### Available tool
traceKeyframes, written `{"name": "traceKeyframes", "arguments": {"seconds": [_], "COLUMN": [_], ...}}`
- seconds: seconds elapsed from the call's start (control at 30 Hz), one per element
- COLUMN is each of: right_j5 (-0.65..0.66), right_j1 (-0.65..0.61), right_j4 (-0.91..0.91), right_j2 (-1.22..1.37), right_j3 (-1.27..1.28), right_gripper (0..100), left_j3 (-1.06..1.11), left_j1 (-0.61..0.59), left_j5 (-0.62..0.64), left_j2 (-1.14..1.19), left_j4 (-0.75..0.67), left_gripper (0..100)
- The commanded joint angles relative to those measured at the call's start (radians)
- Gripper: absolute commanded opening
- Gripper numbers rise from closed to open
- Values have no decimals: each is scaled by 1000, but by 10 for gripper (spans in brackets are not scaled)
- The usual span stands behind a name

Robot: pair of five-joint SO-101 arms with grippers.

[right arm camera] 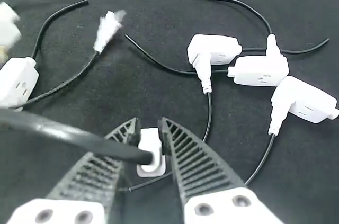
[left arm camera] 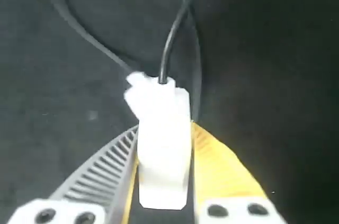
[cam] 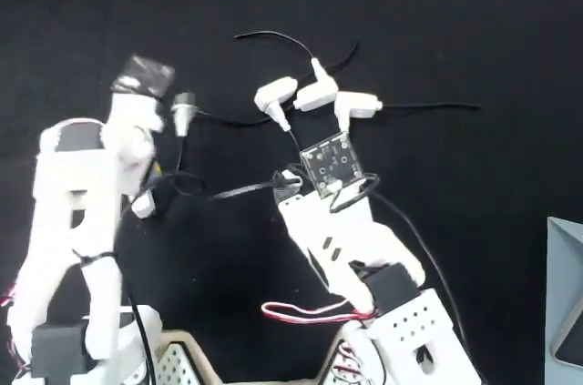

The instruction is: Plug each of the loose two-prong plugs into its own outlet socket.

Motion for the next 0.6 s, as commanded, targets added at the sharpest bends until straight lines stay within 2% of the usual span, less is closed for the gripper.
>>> {"name": "traceKeyframes", "arguments": {"seconds": [0.0,0.1,0.23,0.47,0.57], "right_j5": [6,6,6,3,5], "right_j1": [9,9,11,103,109], "right_j4": [3,3,3,5,5], "right_j2": [-7,-10,-15,-15,-15], "right_j3": [-22,-22,-22,-51,-51], "right_gripper": [11,11,11,11,11], "left_j3": [-154,-189,-151,93,213], "left_j1": [-10,41,156,352,406], "left_j5": [-3,2,44,196,264], "left_j2": [-17,-17,-17,-8,-5], "left_j4": [118,170,155,-86,-196], "left_gripper": [44,44,44,55,155]}}
